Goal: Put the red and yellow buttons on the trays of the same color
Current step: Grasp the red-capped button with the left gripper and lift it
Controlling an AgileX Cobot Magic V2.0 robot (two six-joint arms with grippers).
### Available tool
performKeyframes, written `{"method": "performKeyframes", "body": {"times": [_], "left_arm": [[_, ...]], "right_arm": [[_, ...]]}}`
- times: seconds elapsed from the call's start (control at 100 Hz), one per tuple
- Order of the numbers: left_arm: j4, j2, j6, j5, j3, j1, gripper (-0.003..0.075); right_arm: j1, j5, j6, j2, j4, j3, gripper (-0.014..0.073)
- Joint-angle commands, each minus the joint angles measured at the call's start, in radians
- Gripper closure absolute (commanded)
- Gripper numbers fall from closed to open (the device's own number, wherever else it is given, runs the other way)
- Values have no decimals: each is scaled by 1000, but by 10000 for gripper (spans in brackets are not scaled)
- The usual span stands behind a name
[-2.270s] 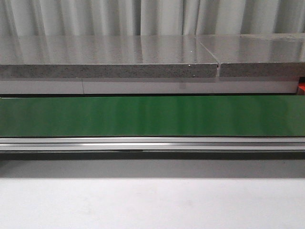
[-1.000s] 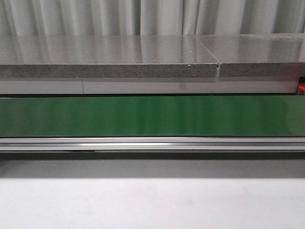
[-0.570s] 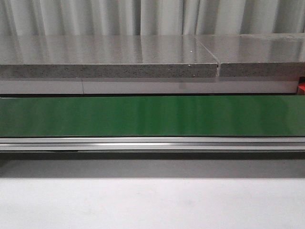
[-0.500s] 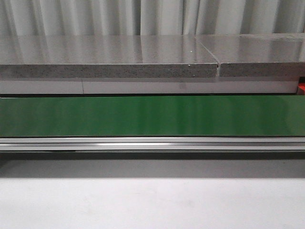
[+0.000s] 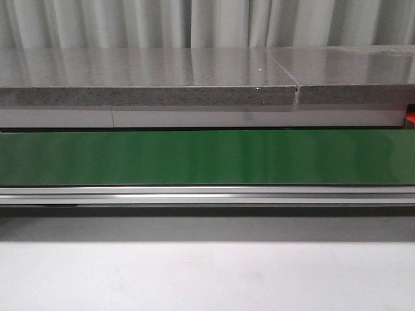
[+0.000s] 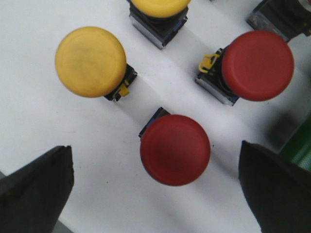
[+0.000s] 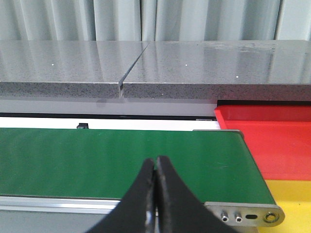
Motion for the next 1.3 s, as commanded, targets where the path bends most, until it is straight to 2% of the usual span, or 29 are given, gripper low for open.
{"method": "performKeyframes", "body": {"times": [0.0, 0.3, 0.37, 0.47, 0.69, 0.8, 1.15, 1.29], "left_arm": [[5, 17, -5, -36, -42, 3, 50], [13, 88, -5, -49, -46, 3, 51], [13, 88, -5, -49, -46, 3, 83], [13, 88, -5, -49, -46, 3, 206], [14, 73, 2, -27, -46, 3, 611], [14, 35, 2, 1, -53, 0, 735], [16, -184, 77, 139, -151, -82, 739], [14, -213, 95, 183, -220, -131, 739]], "right_arm": [[1, -82, -3, -18, -11, -14, 660], [1, -82, -3, -18, -11, -14, 660], [1, -82, -3, -18, -11, -14, 660], [1, -82, -3, -18, -11, -14, 660], [1, -82, -3, -18, -11, -14, 660], [1, -82, -3, -18, -11, -14, 660], [1, -82, -3, -18, -11, -14, 660], [1, -82, -3, -18, -11, -14, 660]]}}
